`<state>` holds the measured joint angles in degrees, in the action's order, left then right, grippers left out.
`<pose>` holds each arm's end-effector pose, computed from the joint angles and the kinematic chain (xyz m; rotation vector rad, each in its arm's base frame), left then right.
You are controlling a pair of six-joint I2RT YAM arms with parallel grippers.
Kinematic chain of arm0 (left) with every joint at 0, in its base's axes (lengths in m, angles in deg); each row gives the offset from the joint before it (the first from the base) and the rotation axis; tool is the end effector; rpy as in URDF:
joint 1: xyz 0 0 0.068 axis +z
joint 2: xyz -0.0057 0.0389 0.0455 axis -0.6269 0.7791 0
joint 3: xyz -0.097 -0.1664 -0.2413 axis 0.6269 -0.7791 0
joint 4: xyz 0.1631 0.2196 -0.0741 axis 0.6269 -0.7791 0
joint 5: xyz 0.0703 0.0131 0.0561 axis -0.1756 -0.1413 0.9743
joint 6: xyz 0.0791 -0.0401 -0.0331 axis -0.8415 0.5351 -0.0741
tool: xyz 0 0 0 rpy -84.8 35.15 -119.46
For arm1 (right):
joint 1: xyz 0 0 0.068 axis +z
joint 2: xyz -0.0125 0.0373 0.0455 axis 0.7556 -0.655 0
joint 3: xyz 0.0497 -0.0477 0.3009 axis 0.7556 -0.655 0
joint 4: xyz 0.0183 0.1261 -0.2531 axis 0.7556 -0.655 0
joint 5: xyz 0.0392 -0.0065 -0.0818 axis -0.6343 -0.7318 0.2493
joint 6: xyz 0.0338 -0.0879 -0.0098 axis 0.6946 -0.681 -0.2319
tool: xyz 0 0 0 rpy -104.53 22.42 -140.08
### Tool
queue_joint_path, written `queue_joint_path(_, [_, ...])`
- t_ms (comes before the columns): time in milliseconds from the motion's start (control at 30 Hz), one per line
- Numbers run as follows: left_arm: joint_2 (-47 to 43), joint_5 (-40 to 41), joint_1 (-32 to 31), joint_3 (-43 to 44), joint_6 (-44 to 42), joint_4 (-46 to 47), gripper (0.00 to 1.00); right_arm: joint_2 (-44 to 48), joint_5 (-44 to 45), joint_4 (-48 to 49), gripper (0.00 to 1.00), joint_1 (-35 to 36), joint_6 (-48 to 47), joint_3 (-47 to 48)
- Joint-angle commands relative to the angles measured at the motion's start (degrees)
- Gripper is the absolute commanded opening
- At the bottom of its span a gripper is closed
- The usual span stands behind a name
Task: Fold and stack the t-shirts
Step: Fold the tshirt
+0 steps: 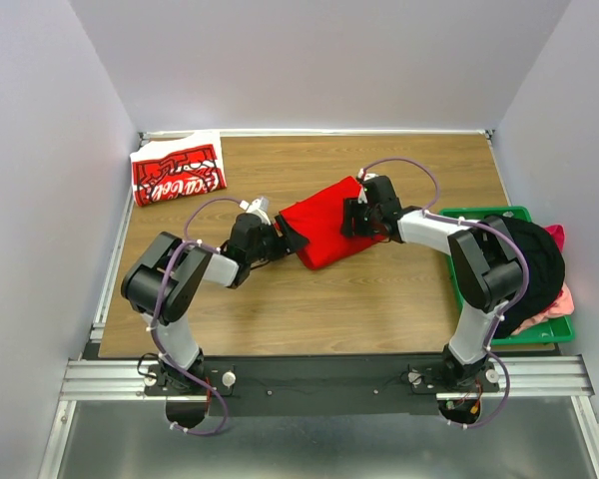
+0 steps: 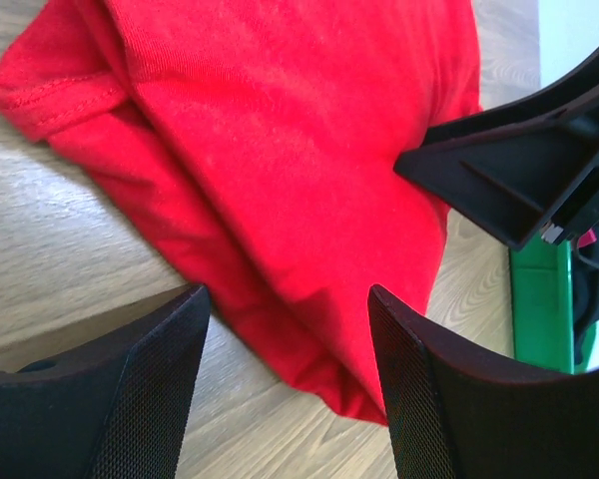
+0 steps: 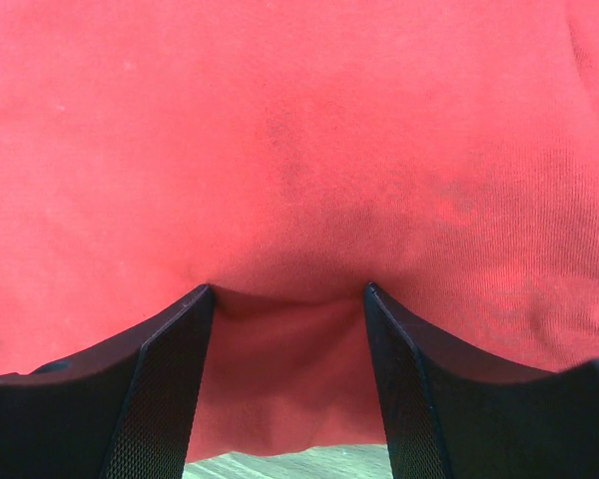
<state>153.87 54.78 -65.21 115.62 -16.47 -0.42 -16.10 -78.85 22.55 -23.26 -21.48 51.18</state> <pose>0.3282 -0.1892 0.1196 -0.2684 2.1743 -1.0953 0.3966 0.1964 0.1418 -0.2206 2.4150 0.3995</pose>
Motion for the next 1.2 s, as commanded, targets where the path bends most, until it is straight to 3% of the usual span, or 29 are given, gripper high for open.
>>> queue_joint_path(0, [3.0, 2.9, -0.7, -0.2, 1.6, -1.8, 0.73, -0.7, -2.0, -1.2, 0.68, 0.5, -0.2, -2.3])
queue_joint_path(500, [7.6, 5.1, -2.3, 4.2, 2.2, -1.6, 0.71, -1.0, -5.7, 1.7, 0.68, 1.2, 1.7, -6.7])
queue_joint_path(900, [10.5, 6.7, -2.5, 8.6, 0.7, -4.5, 0.56, 1.6, -7.6, 4.4, 0.67, 2.1, 2.7, -11.9])
queue_joint_path(967, [11.0, 7.0, -2.6, 9.6, 0.0, -4.9, 0.46, 1.7, -7.7, 4.8, 0.67, 2.3, 2.8, -12.6])
queue_joint_path(1133, [10.8, 8.7, -2.6, 11.4, -2.4, -8.0, 0.05, 2.4, -7.6, 5.1, 0.67, 2.6, 2.8, -13.4])
queue_joint_path(1167, [10.3, 9.3, -2.6, 12.0, -4.0, -9.2, 0.03, 2.7, -7.5, 5.1, 0.67, 2.7, 2.8, -13.5])
